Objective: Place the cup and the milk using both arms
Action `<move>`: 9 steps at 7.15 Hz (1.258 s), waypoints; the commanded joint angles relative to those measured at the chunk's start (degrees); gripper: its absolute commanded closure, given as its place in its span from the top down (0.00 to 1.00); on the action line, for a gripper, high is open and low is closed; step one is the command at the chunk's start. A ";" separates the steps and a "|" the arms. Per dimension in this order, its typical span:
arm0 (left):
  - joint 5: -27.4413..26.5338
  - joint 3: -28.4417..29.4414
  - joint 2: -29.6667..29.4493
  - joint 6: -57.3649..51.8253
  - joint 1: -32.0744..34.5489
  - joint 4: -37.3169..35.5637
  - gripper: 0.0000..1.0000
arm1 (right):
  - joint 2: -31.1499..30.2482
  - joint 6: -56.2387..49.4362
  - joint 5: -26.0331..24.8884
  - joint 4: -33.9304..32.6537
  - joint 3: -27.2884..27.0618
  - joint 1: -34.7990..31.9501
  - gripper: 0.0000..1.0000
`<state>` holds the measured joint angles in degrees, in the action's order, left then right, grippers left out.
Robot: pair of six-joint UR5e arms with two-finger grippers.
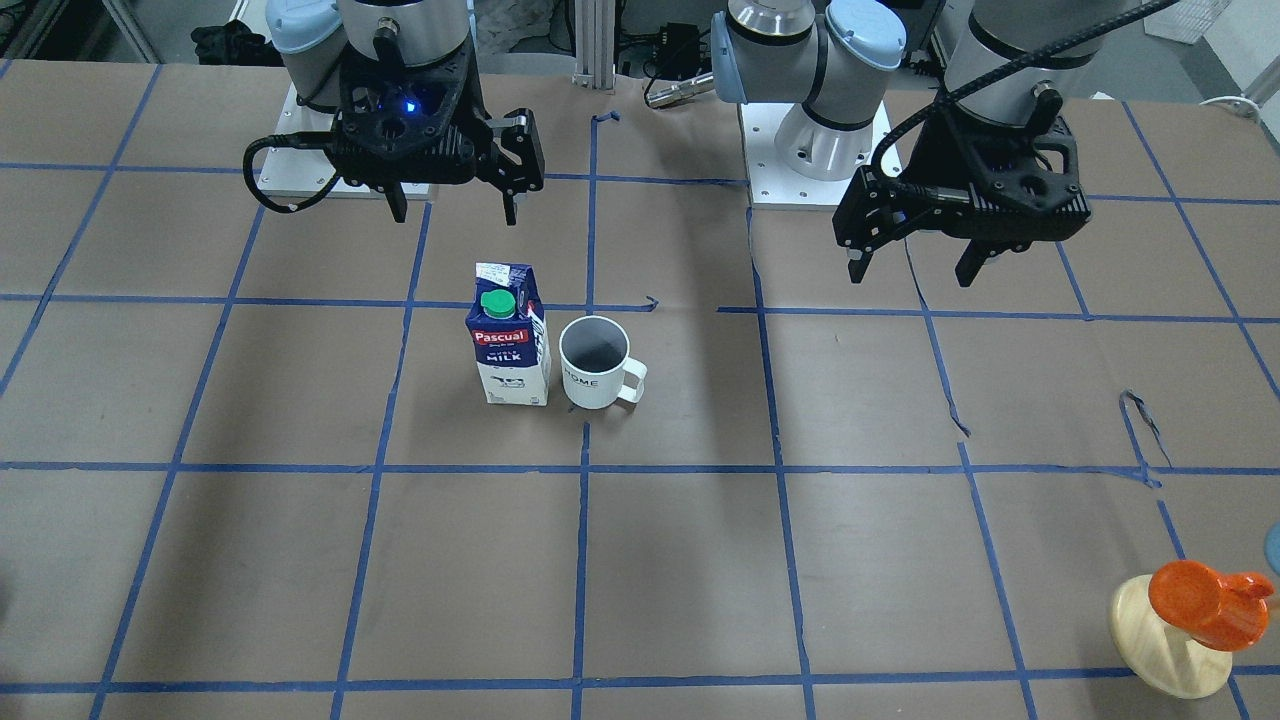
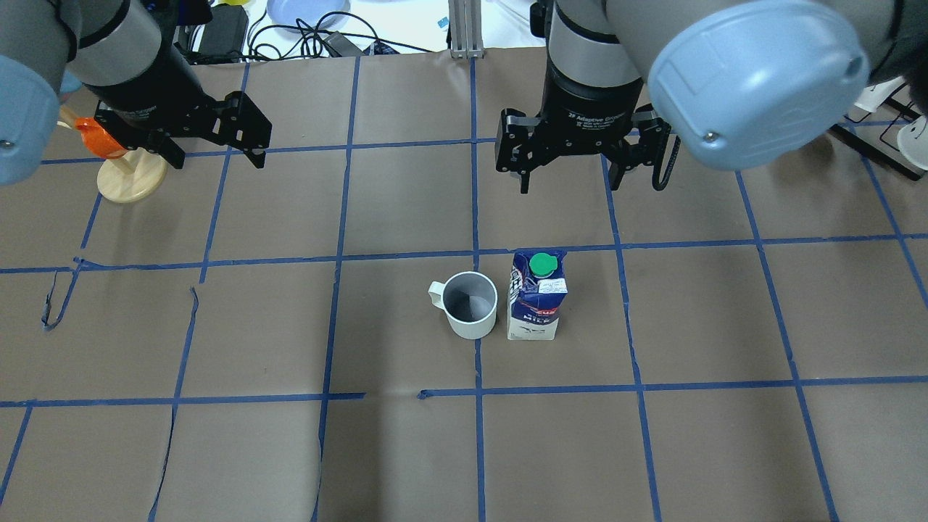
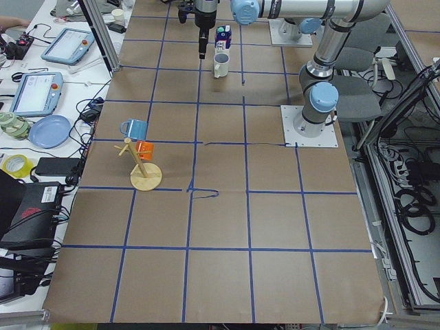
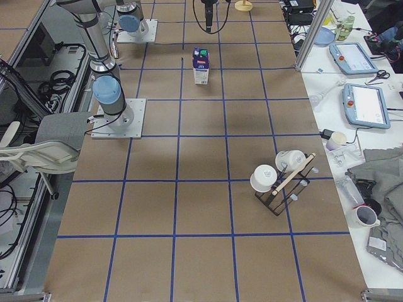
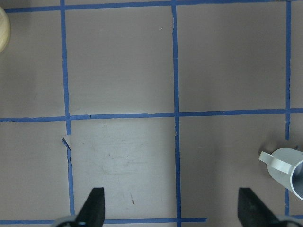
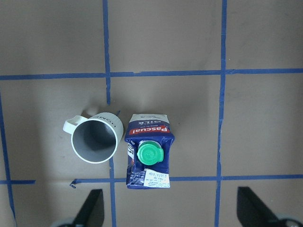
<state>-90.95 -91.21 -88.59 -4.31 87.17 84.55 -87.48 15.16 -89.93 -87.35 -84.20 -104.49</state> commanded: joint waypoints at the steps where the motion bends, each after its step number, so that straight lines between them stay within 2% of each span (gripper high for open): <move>1: 0.07 -0.03 -0.09 0.00 0.01 0.00 1.00 | -1.54 -6.16 -0.07 -0.18 0.17 7.59 1.00; 2: -0.01 -0.03 -0.09 0.00 0.01 0.00 1.00 | -2.07 -7.50 -0.07 0.16 0.17 10.33 1.00; 9: 0.43 -0.29 -0.35 0.09 0.01 -0.17 1.00 | -2.34 -7.69 0.28 0.08 0.00 10.71 1.00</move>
<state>-90.67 -91.38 -88.97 -4.22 87.19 84.44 -89.90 7.48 -89.54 -87.20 -84.20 -93.84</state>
